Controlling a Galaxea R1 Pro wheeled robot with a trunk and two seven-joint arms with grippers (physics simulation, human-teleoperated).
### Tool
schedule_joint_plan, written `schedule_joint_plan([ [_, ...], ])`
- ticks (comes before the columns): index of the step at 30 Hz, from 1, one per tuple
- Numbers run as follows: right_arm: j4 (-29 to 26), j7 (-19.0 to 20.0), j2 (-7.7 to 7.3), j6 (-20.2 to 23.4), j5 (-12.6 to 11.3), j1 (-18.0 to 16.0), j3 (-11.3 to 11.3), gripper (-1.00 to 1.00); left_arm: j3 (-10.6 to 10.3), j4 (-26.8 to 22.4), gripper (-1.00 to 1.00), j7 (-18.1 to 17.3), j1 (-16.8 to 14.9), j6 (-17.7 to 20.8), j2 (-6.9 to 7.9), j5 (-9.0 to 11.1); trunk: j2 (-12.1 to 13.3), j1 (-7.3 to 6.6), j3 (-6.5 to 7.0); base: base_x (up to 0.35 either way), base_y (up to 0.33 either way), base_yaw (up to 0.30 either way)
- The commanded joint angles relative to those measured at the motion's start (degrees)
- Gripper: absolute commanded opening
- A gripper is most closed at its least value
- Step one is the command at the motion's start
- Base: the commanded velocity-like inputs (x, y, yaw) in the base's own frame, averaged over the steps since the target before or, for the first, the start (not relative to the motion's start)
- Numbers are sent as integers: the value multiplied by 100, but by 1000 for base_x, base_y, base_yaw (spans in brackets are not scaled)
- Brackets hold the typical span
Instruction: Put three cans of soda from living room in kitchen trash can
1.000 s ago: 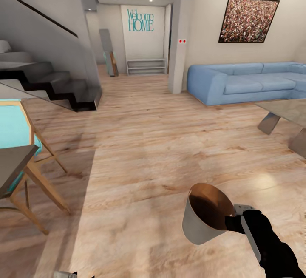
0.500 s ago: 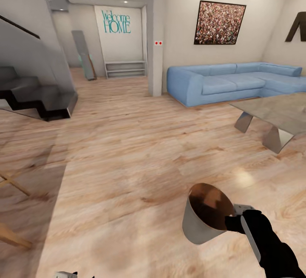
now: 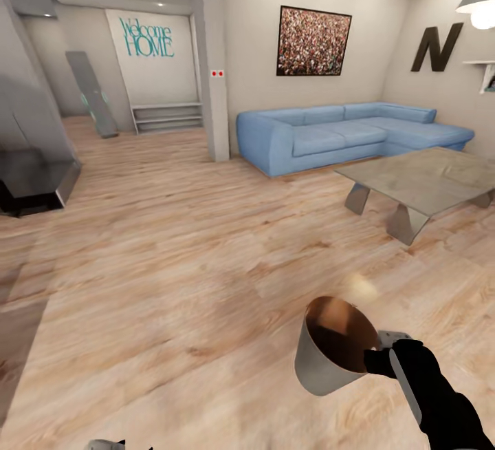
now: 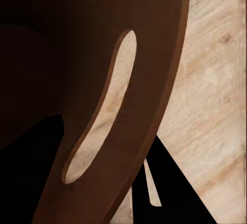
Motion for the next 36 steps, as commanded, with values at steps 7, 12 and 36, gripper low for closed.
schedule_joint_plan([
  [7, -1, 42, 0, -6, -87, -2, 0, -100, 0, 0, 100, 0, 0, 0, 0, 0, 0, 0, 34, 285, -234, -245],
  [12, -1, 42, 0, -6, -87, -2, 0, -100, 0, 0, 100, 0, 0, 0, 0, -2, 0, 0, 56, 285, -234, -273],
  [36, 16, 42, 0, -4, -78, -2, 8, -100, 0, 4, 100, 0, 0, 0, 0, -2, 0, 0, 83, 285, -234, -262],
])
